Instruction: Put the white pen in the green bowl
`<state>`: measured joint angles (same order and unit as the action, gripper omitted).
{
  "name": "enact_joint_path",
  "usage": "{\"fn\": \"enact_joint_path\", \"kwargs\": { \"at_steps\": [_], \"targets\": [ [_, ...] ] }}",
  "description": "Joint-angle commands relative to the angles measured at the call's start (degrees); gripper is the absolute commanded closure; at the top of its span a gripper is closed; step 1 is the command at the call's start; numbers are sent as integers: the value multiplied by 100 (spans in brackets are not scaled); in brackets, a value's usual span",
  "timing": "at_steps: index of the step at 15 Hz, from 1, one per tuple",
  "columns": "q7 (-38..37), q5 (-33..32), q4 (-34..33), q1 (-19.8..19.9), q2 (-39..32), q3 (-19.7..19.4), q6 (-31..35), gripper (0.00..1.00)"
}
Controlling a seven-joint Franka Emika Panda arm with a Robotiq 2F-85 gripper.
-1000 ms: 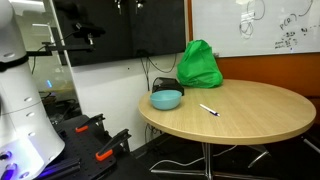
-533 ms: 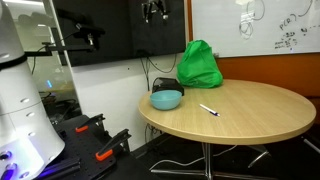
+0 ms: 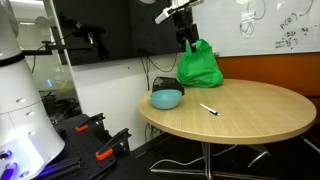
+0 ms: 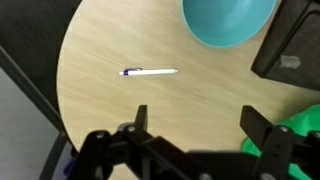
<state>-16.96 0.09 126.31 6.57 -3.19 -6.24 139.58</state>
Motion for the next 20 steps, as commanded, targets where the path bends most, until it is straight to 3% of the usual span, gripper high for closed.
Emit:
{"fn": "enact_joint_path", "kwargs": {
  "at_steps": [1,7,15,17,20],
  "targets": [
    [-1207,-172,-294,-54,-462,-147,151,0],
    [-3196,-677,-359,-247,-585,-541,172,0],
    [-2962,-585,-349,-139,-498,-459,130,0],
    [-3896,-554,-467,-186,-774,-541,275,0],
    [-4708,-438,-712,-201,-1366,-634,344,0]
  ]
}}
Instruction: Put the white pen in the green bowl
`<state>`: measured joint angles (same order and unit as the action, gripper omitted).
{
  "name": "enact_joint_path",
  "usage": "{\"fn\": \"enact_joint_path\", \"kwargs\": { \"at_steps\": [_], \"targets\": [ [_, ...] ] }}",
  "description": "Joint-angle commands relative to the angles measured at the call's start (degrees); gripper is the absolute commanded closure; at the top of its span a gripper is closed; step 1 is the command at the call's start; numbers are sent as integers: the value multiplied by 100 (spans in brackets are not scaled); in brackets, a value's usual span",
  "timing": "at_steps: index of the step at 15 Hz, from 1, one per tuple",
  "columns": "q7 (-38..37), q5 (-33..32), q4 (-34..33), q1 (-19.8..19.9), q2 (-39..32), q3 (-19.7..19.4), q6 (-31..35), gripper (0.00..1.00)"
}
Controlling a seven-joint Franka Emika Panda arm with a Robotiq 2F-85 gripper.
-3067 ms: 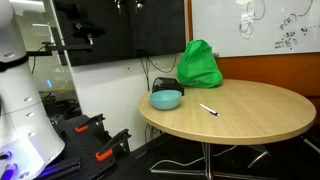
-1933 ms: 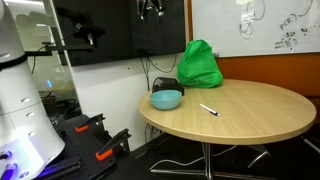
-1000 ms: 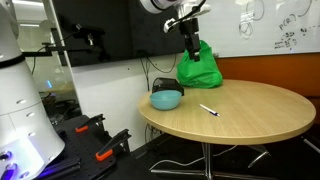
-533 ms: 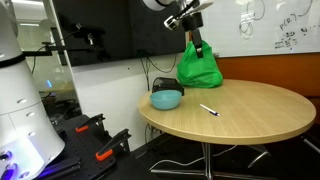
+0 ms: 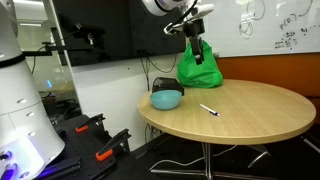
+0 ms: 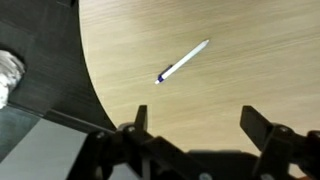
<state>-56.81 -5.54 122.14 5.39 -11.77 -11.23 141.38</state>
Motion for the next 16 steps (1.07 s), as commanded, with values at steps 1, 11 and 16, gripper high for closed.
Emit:
{"fn": "enact_joint_path", "kwargs": {
  "at_steps": [1,11,16],
  "targets": [
    [-987,185,-420,-101,-738,-183,158,0],
    [-2638,1243,-2109,-49,-2773,-377,-900,0],
    [-2645,1165,-2363,-90,-3154,-441,-740,40]
  ]
}}
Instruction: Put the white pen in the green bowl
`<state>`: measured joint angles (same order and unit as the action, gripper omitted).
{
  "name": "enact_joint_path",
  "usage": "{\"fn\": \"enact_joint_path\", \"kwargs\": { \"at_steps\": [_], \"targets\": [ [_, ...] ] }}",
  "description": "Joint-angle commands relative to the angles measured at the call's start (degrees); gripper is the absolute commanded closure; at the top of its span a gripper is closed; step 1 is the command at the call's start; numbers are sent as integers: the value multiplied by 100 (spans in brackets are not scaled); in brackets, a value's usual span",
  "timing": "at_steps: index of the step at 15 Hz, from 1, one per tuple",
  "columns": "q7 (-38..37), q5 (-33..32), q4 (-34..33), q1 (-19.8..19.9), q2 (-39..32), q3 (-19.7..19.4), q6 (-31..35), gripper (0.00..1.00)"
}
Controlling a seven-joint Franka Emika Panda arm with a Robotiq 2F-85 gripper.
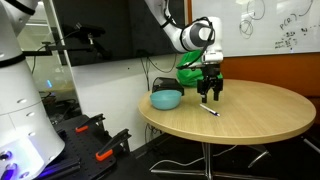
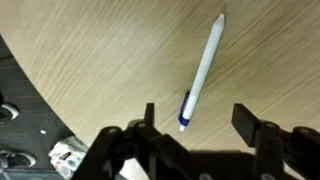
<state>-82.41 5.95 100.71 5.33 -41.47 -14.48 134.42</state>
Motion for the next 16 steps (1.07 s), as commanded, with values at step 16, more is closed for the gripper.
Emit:
{"fn": "enact_joint_path", "kwargs": {
  "at_steps": [16],
  "targets": [
    [-736,-1,-251,-336,-506,-325,281,69]
  ]
}}
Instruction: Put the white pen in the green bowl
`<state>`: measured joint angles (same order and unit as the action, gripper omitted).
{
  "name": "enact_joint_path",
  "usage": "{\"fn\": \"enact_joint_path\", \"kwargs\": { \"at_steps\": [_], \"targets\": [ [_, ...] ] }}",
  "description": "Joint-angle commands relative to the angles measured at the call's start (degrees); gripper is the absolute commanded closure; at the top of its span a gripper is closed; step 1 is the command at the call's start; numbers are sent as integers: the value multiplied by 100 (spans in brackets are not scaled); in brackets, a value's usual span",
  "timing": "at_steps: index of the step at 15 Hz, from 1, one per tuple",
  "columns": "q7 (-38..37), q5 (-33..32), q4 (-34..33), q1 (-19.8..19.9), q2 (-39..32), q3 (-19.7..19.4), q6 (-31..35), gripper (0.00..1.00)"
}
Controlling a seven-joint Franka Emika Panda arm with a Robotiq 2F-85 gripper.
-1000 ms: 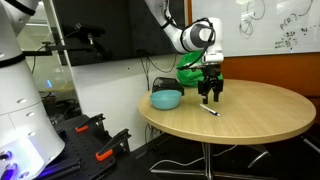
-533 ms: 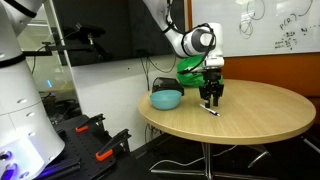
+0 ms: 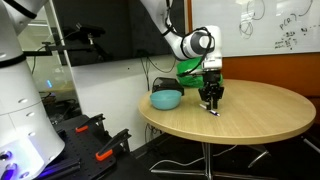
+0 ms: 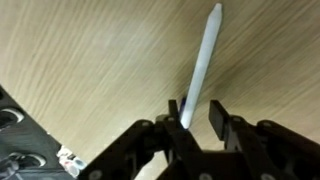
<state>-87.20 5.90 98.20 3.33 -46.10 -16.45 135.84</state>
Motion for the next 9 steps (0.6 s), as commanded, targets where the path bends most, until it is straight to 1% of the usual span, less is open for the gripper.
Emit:
{"fn": "enact_joint_path", "kwargs": {
  "at_steps": [1,2,3,4,5,6,8,9],
  "targets": [
    [-298,8,10,-150,-42,-130,162,70],
    [-362,19,26,-158,-44,-129,210,69],
    [-386,20,40,-163,-47,-124,244,65],
    [-494,0,87,-204,-47,-149,318,58],
    [-522,12,107,-207,-49,-135,318,56],
    [-599,30,130,-218,-60,-126,336,51],
    [-710,60,175,-238,-80,-102,357,53],
    [-761,61,179,-255,-98,-103,382,57]
  ]
}}
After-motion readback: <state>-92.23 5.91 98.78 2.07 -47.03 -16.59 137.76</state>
